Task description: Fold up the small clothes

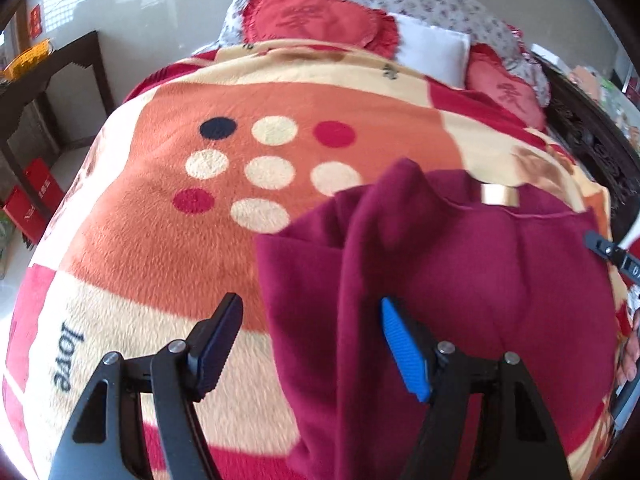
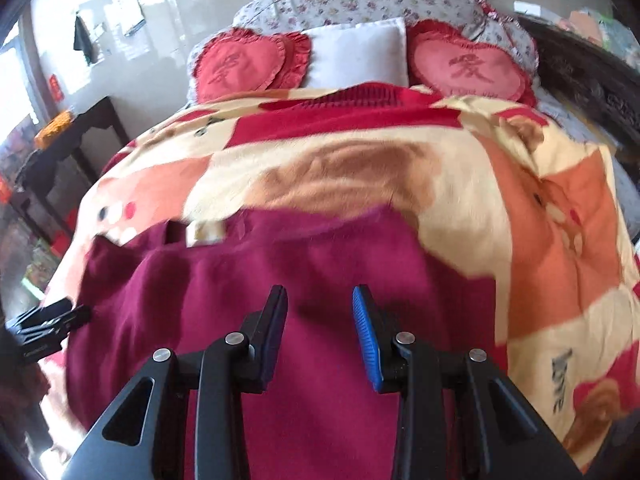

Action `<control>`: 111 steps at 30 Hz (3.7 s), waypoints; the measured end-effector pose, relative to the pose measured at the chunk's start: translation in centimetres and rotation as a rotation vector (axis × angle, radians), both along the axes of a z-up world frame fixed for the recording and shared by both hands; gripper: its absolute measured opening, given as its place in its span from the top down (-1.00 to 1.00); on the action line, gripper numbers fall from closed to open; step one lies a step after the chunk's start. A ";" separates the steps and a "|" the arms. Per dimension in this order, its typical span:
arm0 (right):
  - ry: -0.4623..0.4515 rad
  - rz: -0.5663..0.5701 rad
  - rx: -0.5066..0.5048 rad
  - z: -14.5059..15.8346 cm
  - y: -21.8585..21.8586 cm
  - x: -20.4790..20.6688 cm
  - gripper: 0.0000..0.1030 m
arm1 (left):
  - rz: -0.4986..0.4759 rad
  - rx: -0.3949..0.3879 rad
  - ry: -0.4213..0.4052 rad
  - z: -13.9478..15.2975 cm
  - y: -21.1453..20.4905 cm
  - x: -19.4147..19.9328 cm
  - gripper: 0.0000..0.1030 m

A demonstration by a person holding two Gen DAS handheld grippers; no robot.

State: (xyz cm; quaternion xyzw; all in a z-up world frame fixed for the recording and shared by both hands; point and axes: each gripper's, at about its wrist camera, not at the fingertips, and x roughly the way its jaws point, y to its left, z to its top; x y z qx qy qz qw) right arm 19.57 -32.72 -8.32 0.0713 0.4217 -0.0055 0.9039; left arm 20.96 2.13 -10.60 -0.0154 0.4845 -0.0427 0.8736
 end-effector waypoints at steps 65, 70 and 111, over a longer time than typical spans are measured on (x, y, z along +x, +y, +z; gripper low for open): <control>0.292 0.403 0.191 -4.8 24.1 6.9 0.42 | 0.056 -0.150 0.076 0.4 5.5 -7.3 -0.62; 0.306 0.427 0.142 -4.5 25.1 6.7 0.36 | 0.065 -0.211 0.085 0.3 6.2 -7.6 -0.62; 0.260 0.423 0.252 -0.6 20.2 5.6 0.83 | -0.099 -0.319 0.037 2.3 -0.3 -8.8 0.43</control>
